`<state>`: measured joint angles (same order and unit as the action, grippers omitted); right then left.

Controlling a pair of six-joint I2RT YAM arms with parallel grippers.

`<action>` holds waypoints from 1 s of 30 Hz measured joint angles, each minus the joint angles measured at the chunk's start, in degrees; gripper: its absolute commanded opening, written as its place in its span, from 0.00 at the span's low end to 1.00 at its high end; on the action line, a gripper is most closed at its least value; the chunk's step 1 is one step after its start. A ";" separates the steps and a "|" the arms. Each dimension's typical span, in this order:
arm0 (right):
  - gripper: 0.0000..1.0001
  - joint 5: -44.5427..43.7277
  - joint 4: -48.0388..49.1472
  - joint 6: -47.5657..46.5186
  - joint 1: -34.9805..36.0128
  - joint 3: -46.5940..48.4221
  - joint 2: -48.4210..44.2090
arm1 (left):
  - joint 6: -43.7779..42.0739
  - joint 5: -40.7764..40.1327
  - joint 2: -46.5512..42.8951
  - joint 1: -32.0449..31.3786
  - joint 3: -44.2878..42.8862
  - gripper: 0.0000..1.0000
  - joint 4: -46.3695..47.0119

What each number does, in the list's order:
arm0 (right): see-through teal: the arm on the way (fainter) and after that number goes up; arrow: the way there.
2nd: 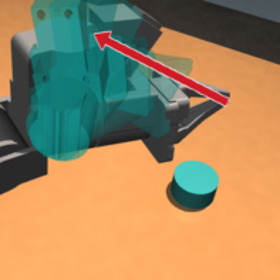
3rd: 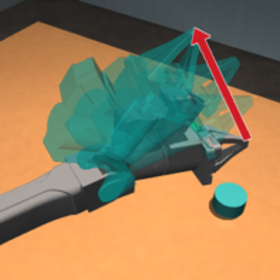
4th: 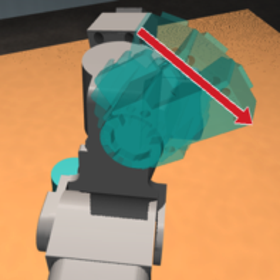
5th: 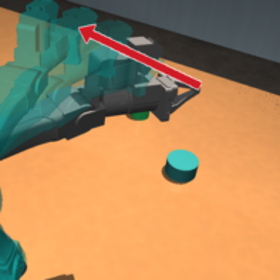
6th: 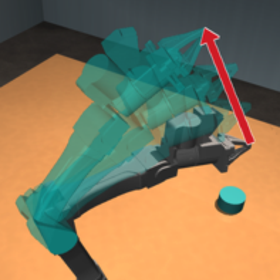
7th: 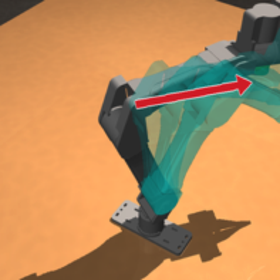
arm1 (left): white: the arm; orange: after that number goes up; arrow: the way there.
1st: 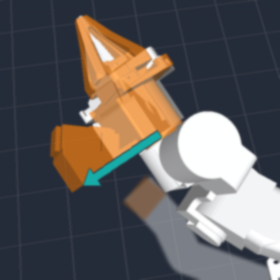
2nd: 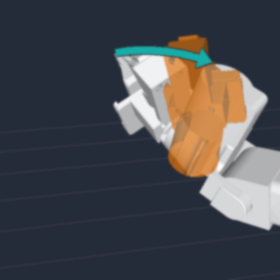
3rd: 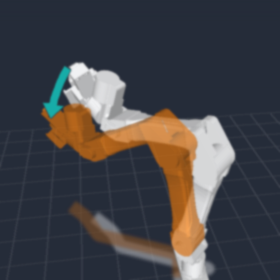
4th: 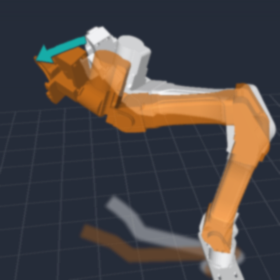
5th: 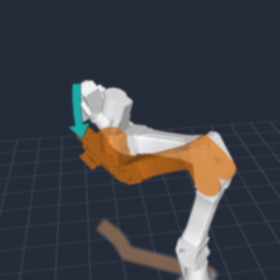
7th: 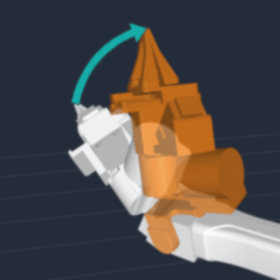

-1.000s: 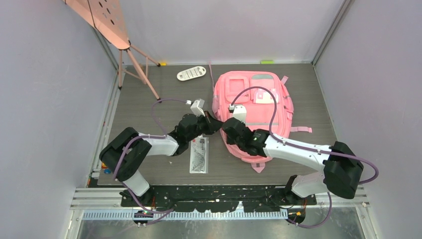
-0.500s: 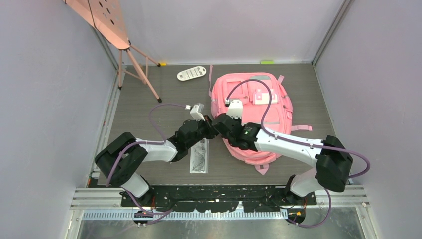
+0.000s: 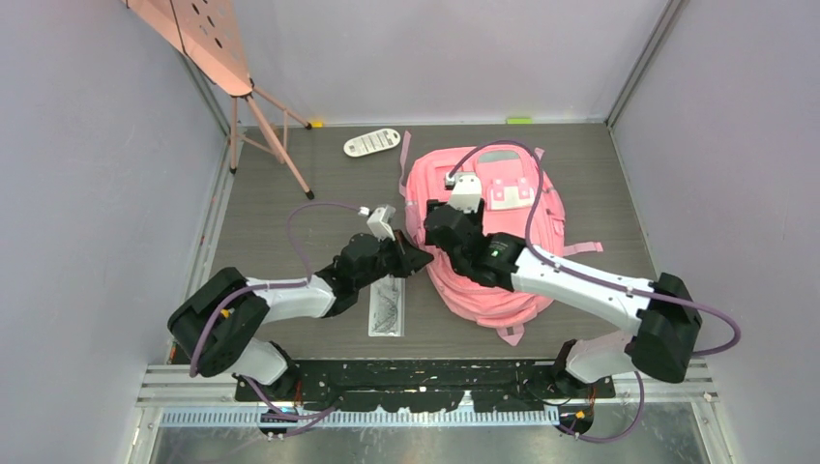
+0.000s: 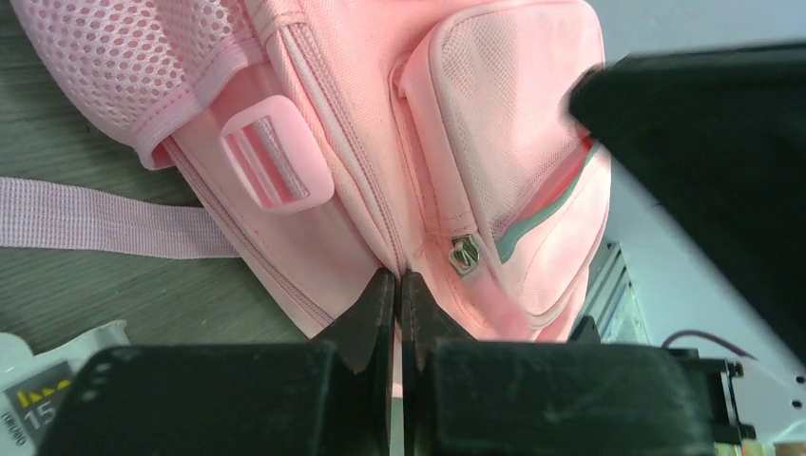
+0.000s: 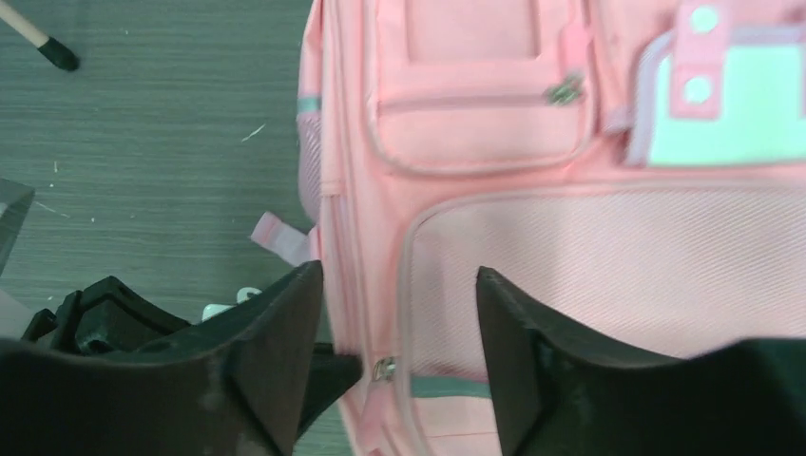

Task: Pack the student bag
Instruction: Unzip the student bag at the center of the board.

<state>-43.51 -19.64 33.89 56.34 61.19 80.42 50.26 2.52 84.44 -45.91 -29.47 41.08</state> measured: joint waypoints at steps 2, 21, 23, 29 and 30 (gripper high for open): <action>0.87 -0.50 0.15 -2.36 -0.52 0.00 -2.32 | -1.11 2.84 -1.53 1.27 -0.59 0.11 -3.89; 1.00 12.39 -8.52 -5.53 -31.41 -9.46 -16.61 | -19.23 6.62 -21.49 22.82 -13.20 0.96 -47.67; 1.00 13.94 -8.61 -5.29 -32.11 -9.79 -16.61 | -20.39 6.47 -18.12 24.87 -16.09 0.95 -49.05; 1.00 17.81 -6.73 -4.83 -32.17 -11.72 -17.42 | -26.49 4.66 -3.85 28.68 -26.99 0.91 -49.03; 1.00 18.40 -6.32 -4.83 -32.17 -12.26 -17.79 | -28.68 4.37 -0.55 28.83 -30.10 0.91 -49.24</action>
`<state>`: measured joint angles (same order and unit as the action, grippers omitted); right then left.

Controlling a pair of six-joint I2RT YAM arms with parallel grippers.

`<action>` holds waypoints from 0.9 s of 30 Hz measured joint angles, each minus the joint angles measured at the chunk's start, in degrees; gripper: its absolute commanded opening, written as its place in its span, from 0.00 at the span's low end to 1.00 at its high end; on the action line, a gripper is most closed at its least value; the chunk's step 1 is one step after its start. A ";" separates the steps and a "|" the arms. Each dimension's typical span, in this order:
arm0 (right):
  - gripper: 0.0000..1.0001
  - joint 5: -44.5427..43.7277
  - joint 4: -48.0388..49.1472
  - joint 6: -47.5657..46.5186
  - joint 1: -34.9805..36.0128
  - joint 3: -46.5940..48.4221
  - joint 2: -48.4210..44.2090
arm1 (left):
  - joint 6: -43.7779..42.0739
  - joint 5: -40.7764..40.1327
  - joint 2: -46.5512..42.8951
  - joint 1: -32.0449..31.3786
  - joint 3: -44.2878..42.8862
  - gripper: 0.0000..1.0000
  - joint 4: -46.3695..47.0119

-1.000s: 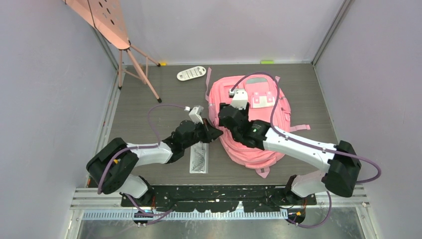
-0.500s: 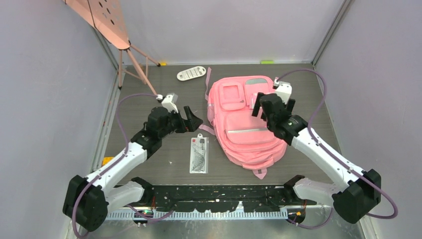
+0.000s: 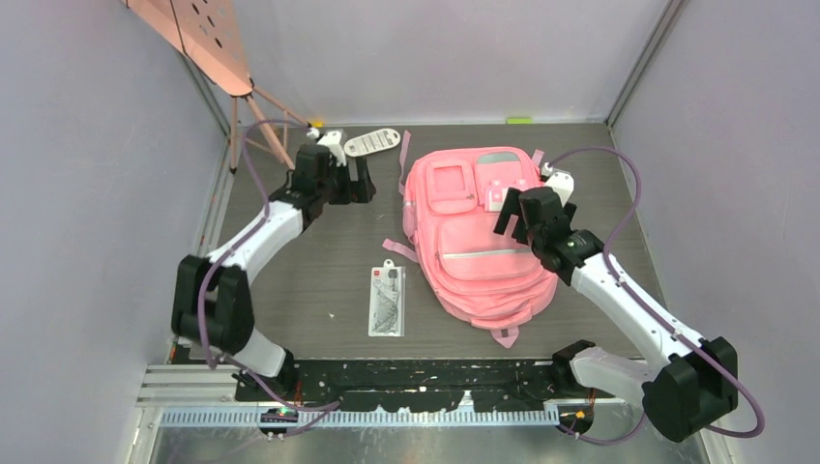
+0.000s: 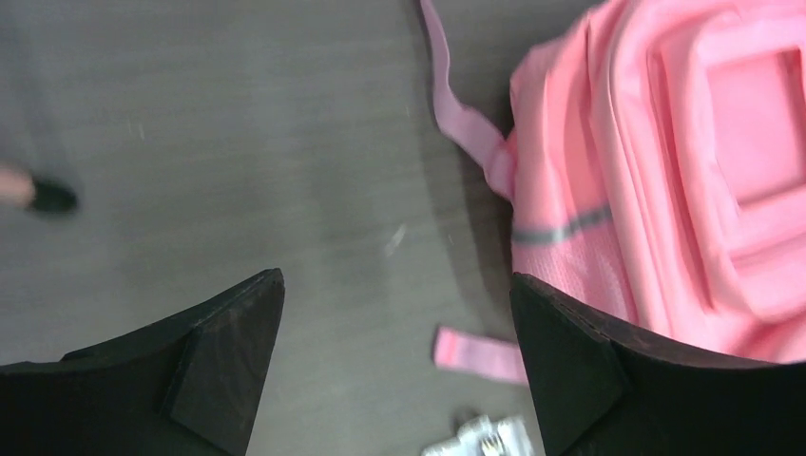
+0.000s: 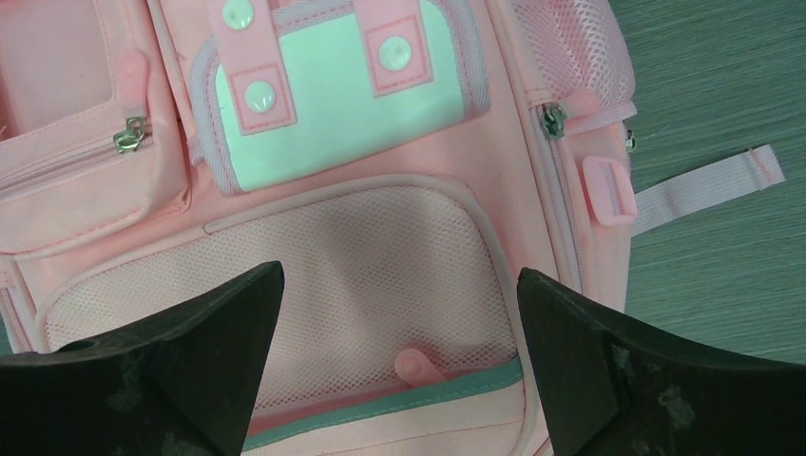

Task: Pack the student bag
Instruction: Unzip the student bag at the center of the board, then pick up the stationery from the center of the board.

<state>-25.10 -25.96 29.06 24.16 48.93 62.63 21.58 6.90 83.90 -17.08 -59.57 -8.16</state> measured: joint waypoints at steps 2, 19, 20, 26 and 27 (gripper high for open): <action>1.00 0.85 0.66 0.00 -0.02 -0.96 -0.85 | -5.66 -0.46 6.69 0.00 -6.58 0.91 0.33; 1.00 3.82 5.01 0.00 -1.01 -4.52 -3.15 | -45.35 -5.86 40.11 0.00 -32.76 0.91 1.66; 1.00 3.89 5.01 0.00 -1.11 -4.55 -3.15 | -46.62 -6.47 41.59 0.00 -33.99 0.89 1.77; 1.00 4.09 5.14 0.00 -1.64 -4.57 -3.91 | -53.24 -10.93 48.17 -0.37 -40.89 0.82 3.32; 1.00 4.09 5.18 0.00 -1.79 -4.57 -4.17 | -54.16 -11.74 48.87 -0.44 -41.90 0.81 3.65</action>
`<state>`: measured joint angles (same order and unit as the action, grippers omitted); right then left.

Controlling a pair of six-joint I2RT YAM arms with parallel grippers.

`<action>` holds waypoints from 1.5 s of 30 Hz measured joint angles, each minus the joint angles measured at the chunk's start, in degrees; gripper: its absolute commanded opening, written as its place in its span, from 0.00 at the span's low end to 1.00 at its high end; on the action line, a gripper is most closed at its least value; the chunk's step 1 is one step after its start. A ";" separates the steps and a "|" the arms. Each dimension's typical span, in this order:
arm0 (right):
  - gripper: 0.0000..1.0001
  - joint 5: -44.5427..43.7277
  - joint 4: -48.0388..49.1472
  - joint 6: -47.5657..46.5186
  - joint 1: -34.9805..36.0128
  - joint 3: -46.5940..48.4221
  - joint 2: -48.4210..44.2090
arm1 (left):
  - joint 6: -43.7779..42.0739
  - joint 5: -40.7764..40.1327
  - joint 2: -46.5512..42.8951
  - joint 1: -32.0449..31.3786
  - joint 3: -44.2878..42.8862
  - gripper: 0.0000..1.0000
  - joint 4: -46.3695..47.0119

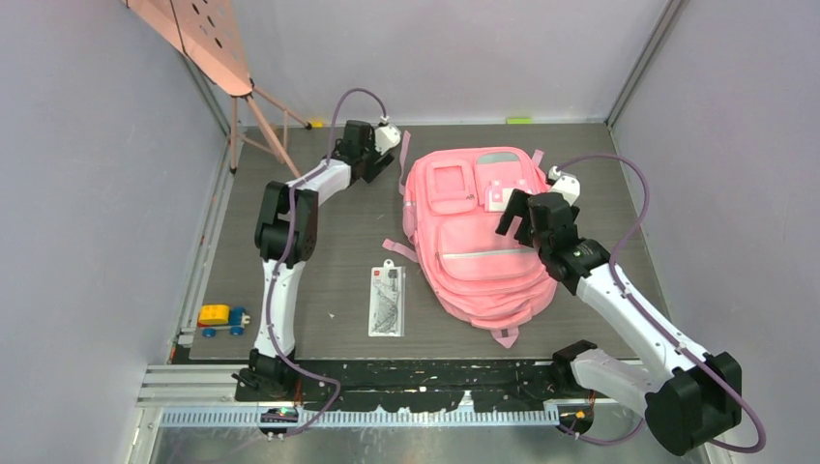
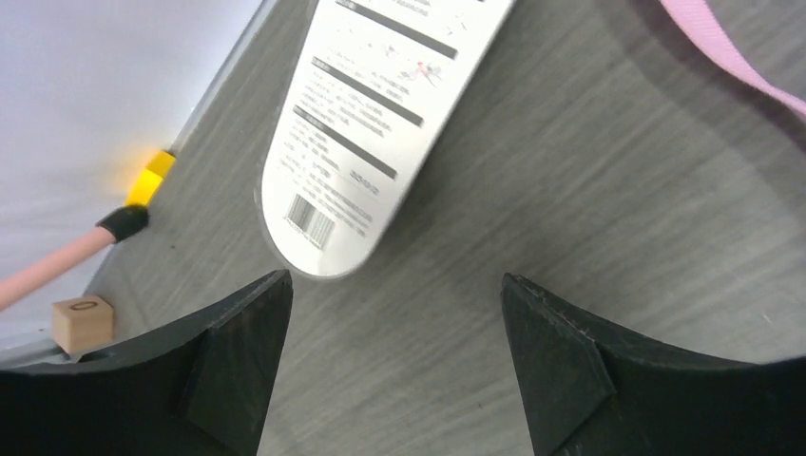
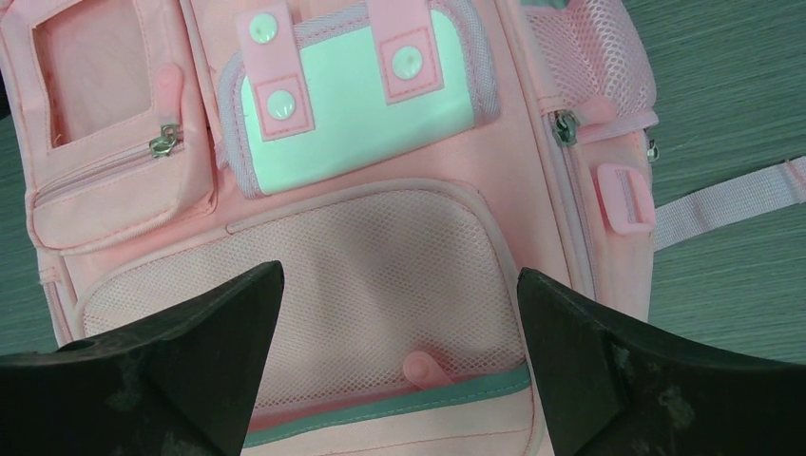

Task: Pack the student bag
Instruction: Pick up the stationery from the center of the board.

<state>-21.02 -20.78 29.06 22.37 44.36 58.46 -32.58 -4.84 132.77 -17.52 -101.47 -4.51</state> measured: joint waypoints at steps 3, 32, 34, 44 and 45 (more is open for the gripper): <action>0.99 0.00 0.15 0.00 -0.26 0.00 -0.22 | -2.45 -1.68 2.99 -0.13 -4.09 0.75 -0.02; 0.98 1.07 1.49 0.24 -2.62 -0.04 1.27 | -13.00 -12.31 -0.44 -4.72 8.68 0.00 16.31; 0.98 1.36 1.51 0.22 -2.62 -0.22 0.96 | -10.19 -13.81 -4.35 -5.35 13.25 0.00 16.65; 0.99 5.27 0.72 -1.20 -2.67 -0.42 -6.23 | 15.28 -14.08 -36.28 -8.00 37.79 0.00 13.05; 0.99 6.51 0.61 -1.70 -2.69 -0.42 -7.04 | 19.02 -12.48 -40.48 -8.04 40.33 0.00 12.59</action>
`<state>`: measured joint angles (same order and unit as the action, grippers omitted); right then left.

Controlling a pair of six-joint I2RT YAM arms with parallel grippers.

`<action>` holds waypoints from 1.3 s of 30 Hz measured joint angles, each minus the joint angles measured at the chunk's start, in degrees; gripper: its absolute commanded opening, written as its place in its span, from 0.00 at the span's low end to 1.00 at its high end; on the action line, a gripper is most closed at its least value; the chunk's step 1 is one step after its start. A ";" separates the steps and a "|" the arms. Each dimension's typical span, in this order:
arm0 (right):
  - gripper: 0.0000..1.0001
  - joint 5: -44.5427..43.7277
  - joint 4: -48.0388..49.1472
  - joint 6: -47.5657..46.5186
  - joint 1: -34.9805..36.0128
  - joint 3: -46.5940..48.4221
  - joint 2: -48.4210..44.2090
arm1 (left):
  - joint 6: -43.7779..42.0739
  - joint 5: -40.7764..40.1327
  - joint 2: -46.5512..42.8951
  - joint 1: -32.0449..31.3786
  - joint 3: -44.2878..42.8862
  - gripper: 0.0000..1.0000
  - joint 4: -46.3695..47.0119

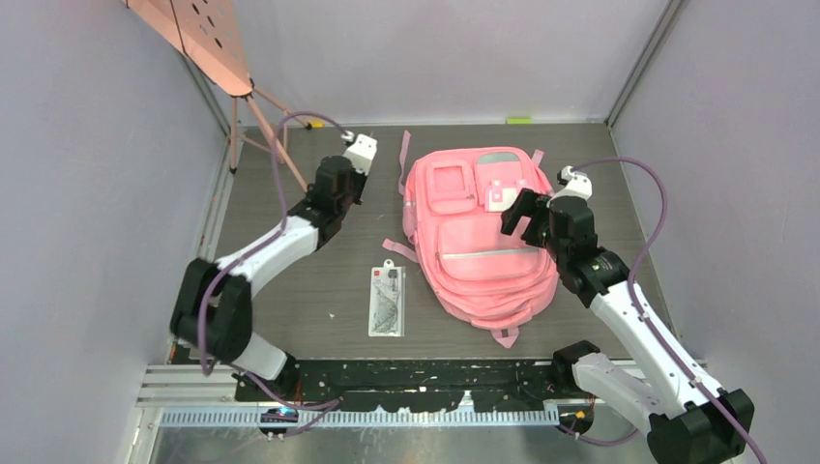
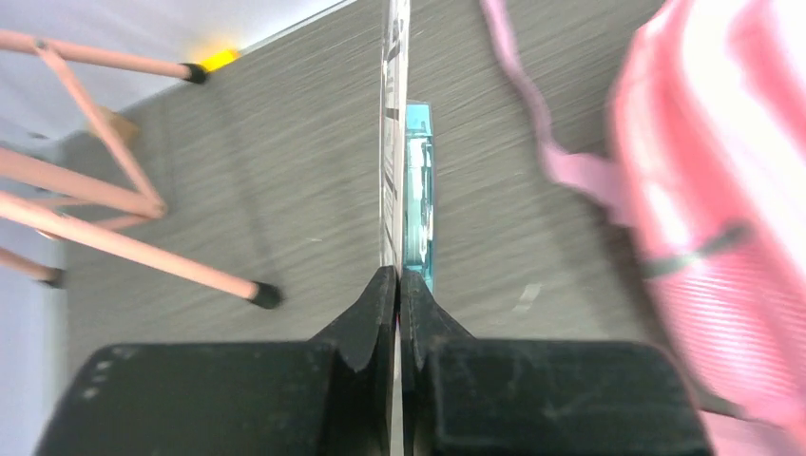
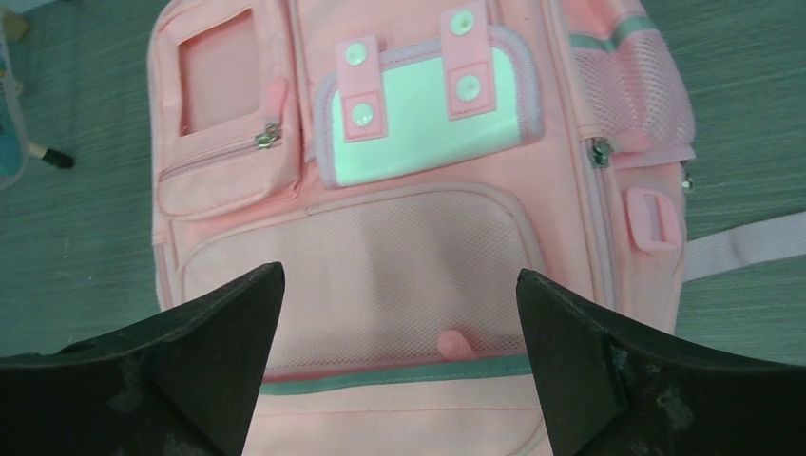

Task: Pack the student bag
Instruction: Pick up the stationery from the center of the board.

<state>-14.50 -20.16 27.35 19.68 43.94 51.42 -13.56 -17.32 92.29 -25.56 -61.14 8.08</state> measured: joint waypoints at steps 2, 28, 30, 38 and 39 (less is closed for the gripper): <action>0.99 3.43 -0.07 -1.07 0.00 0.00 -1.33 | 6.82 4.28 -7.89 0.02 4.48 0.00 -0.61; 0.99 50.75 22.34 8.98 9.92 -0.22 5.38 | 62.42 60.39 -33.31 -1.16 21.09 0.00 25.64; 0.99 51.12 23.65 9.29 11.21 -0.13 5.73 | 63.30 61.88 -33.81 -1.73 21.09 0.00 27.17; 0.93 52.92 28.89 10.32 14.34 0.44 5.77 | 67.19 64.94 -34.32 -2.60 21.09 0.00 32.76; 0.91 53.20 29.46 10.34 14.47 0.55 5.55 | 67.41 64.96 -34.34 -2.62 21.09 0.00 33.18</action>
<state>38.70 9.30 37.69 34.15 44.49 56.97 53.84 47.64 57.95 -28.18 -40.05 41.25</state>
